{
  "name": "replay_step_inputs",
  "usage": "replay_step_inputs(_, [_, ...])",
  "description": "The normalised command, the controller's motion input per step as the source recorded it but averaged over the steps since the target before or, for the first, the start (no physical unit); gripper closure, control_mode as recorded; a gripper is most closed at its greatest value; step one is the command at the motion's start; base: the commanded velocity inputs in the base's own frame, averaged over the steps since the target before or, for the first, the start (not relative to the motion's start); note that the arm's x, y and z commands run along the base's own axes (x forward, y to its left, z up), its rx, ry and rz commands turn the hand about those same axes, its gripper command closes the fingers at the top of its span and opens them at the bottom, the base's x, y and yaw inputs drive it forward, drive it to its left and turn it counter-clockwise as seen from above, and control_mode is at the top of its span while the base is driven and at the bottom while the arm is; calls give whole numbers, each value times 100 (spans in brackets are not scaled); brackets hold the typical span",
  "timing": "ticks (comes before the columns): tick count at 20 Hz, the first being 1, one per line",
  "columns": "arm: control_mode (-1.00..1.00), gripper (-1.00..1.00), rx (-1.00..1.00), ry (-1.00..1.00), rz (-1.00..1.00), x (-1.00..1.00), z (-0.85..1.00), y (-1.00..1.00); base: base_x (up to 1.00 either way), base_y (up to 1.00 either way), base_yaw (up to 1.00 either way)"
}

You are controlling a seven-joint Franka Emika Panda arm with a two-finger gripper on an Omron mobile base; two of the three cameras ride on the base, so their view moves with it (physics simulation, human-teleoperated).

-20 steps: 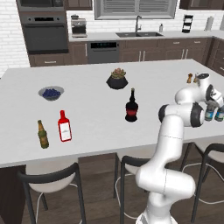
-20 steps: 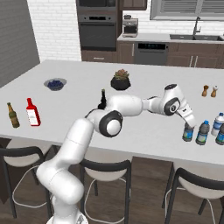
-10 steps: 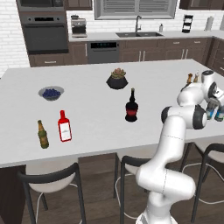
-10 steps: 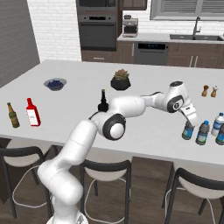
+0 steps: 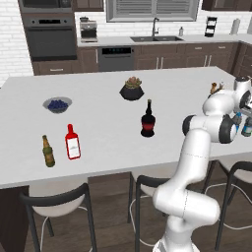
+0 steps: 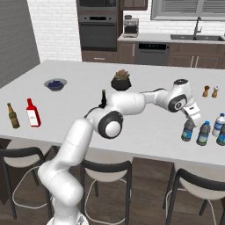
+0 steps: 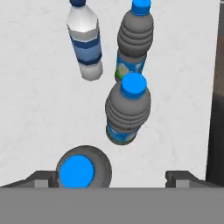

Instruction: Move the plastic bottles in the middle to the plastics group, and the glass bottles in the middle to the glass group.

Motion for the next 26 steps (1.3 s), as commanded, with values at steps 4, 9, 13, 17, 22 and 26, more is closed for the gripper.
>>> replay_step_inputs(4, [-100, -100, -8, -4, 17, -36, 18, 50, 0, 0, 0])
replay_step_inputs(9, [-100, -100, -10, -2, 27, -41, 9, 70, 0, 0, 0])
replay_step_inputs(13, [-100, -100, -5, 0, 37, -36, 0, 89, 0, 0, 0])
replay_step_inputs(17, [-100, -100, 0, 5, 48, -36, -9, 96, 0, 0, 0])
replay_step_inputs(22, [-100, -100, 7, 21, 47, -14, 6, 93, 0, 0, 0])
replay_step_inputs(26, [-100, -100, 2, 33, 46, 0, 29, 96, 0, 0, 0])
